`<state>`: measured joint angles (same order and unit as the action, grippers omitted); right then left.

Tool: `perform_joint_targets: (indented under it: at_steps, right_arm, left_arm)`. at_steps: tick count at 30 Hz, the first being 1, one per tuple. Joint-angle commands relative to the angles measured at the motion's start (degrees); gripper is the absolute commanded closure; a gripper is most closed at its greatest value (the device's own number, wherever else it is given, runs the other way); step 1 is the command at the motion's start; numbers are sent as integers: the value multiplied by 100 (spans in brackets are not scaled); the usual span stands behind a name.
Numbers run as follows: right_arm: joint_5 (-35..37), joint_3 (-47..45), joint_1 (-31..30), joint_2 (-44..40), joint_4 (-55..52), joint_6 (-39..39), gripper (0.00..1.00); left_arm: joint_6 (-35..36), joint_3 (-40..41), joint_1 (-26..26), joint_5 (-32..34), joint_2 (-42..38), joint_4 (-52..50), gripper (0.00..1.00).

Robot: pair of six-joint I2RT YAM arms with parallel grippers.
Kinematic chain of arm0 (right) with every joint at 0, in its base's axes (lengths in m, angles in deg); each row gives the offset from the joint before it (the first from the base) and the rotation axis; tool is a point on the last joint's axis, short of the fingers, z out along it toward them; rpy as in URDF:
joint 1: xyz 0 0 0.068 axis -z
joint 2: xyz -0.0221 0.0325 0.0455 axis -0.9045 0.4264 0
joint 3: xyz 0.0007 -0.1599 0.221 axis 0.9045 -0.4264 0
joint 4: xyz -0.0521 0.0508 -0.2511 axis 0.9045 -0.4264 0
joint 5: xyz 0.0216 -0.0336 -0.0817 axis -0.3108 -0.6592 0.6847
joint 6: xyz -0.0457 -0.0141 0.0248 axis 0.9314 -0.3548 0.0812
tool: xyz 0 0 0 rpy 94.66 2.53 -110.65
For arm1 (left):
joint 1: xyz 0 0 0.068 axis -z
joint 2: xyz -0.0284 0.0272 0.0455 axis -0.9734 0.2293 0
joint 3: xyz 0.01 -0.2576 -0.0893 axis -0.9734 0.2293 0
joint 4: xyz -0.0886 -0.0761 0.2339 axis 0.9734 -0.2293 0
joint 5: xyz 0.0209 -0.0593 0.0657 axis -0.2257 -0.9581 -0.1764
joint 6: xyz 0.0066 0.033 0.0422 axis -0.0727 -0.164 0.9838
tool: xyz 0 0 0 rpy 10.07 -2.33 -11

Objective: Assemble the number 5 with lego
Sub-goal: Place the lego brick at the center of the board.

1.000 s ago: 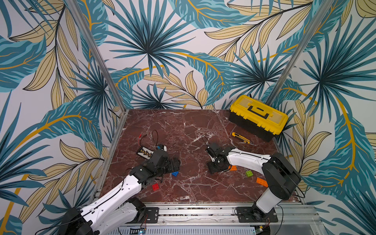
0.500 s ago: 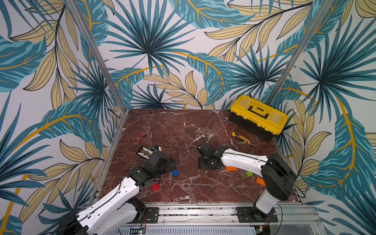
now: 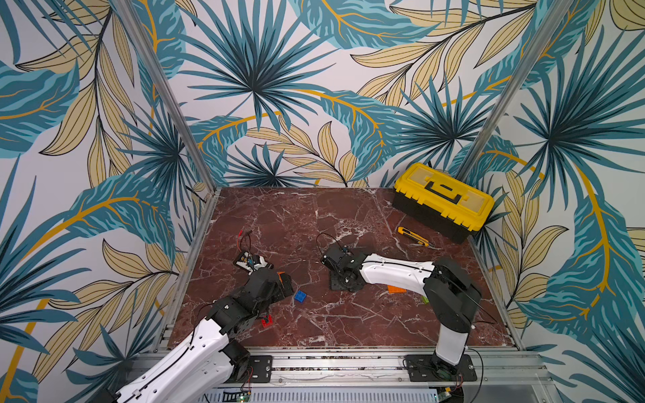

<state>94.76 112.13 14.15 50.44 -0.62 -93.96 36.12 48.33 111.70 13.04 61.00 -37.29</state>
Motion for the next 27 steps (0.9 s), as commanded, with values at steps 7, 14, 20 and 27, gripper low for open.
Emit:
perform_joint_targets:
  at_steps: [7, 14, 20, 27]
  right_arm:
    - [-82, -135, -49, 203, -20, -319, 39]
    - [-81, -177, -50, 129, -18, -286, 27]
    - [166, -117, -45, -244, -257, -136, 18]
    - [-617, -216, -36, -827, 876, 1101, 22]
  left_arm:
    - [-88, 122, 15, 123, -85, -41, 0]
    - [-85, 122, 20, 123, -63, -51, 0]
    - [-70, 89, 20, 147, -72, -99, 0]
    - [-436, -171, 17, 736, -171, -758, 0]
